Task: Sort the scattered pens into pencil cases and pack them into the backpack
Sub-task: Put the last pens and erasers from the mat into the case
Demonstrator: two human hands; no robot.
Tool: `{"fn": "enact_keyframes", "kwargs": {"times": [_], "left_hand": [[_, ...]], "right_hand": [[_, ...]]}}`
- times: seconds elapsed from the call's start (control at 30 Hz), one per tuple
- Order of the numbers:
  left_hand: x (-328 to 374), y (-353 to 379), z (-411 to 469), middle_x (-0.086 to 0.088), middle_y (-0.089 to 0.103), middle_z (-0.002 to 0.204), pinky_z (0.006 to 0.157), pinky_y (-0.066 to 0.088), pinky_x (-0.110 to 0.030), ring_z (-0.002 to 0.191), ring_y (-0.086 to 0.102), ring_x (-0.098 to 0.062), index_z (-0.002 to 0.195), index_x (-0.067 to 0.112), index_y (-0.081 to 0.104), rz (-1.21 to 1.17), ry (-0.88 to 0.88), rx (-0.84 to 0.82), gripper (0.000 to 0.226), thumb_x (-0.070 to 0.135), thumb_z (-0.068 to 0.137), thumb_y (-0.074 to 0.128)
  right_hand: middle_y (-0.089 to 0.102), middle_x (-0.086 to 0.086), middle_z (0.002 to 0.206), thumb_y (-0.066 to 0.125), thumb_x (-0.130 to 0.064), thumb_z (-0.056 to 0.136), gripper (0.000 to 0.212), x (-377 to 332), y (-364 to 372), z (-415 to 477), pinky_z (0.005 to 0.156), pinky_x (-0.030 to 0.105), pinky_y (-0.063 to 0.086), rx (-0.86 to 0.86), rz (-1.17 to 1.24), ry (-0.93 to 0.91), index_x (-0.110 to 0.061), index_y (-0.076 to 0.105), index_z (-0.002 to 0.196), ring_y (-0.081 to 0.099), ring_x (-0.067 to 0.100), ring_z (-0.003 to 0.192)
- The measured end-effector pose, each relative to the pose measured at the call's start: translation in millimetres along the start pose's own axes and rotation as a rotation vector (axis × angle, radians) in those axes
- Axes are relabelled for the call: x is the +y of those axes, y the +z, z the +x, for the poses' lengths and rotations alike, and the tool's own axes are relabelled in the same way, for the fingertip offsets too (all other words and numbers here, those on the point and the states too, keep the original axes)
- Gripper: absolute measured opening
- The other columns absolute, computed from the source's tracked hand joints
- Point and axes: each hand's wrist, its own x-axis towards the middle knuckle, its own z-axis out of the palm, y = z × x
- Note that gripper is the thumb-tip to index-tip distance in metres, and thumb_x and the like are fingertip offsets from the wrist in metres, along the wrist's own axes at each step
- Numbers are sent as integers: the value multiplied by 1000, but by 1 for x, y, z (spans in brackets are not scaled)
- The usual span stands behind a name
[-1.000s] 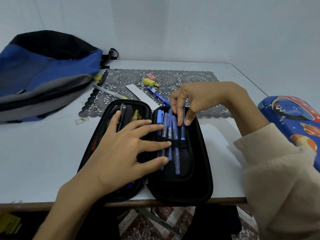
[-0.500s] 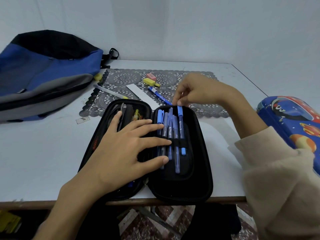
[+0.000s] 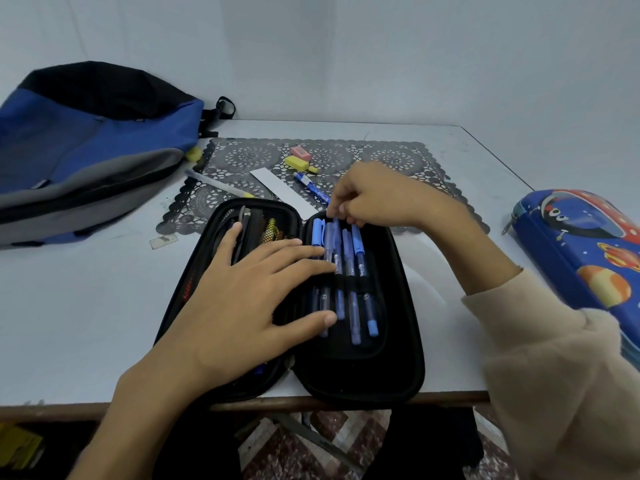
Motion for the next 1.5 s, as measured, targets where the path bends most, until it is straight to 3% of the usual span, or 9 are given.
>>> {"fn": "enact_keyframes", "kwargs": {"times": [0.23,0.4,0.57,0.73,0.93,1.2,1.3,1.4,1.5], "left_hand": [[0,0,-1,23,40,146,118,10,-59,137,31,3,134,44,50,8,1,4,60,75,89,25],[-1,1,0,23,42,145,117,12,-59,138,31,3,134,44,50,15,1,7,60,75,89,26],[-1,1,0,24,41,145,117,11,-59,138,30,4,134,45,50,12,0,3,59,75,89,26],[-1,1,0,24,41,145,118,8,-58,137,30,5,134,45,49,16,-9,-3,56,72,91,25],[0,1,0,26,38,147,119,3,-55,139,27,7,138,44,44,44,-27,-18,57,69,93,21],[0,1,0,26,38,146,119,2,-54,139,27,7,137,43,47,40,-30,-17,57,69,93,21],[0,1,0,27,37,147,119,1,-54,139,25,8,138,44,45,47,-34,-23,57,70,92,21],[1,1,0,27,36,147,119,2,-54,139,25,8,138,44,45,50,-37,-25,58,69,93,20],[2,1,0,26,37,147,119,2,-54,139,26,7,138,44,46,46,-37,-20,58,69,93,21]], "right_hand": [[69,13,90,39,7,85,36,-2,0,-5,75,34,59,-28,71,34,-2,72,98,69,27,88],[70,11,97,42,6,87,37,-3,4,-3,79,34,55,-66,67,-6,-10,70,106,67,23,90],[69,8,90,44,6,86,36,-1,2,-3,71,26,53,-107,77,-24,-9,70,105,65,16,80],[71,12,92,40,8,86,37,2,-1,-3,73,29,57,-126,106,-16,-5,70,104,64,14,76],[72,10,87,51,3,84,30,2,1,-2,73,30,56,-119,91,-45,-8,73,100,64,13,75],[73,5,83,53,4,83,30,1,-1,-4,68,22,52,-138,125,-56,-9,75,99,62,3,65],[73,7,89,53,2,88,28,2,-3,-6,71,22,56,-174,155,-39,-8,73,104,66,8,75],[72,10,92,47,0,92,29,5,-5,-8,77,29,59,-97,165,24,-6,71,106,70,20,87],[71,10,92,45,-1,92,30,4,-4,-10,71,29,59,-94,94,55,-7,71,105,69,23,86]]}}
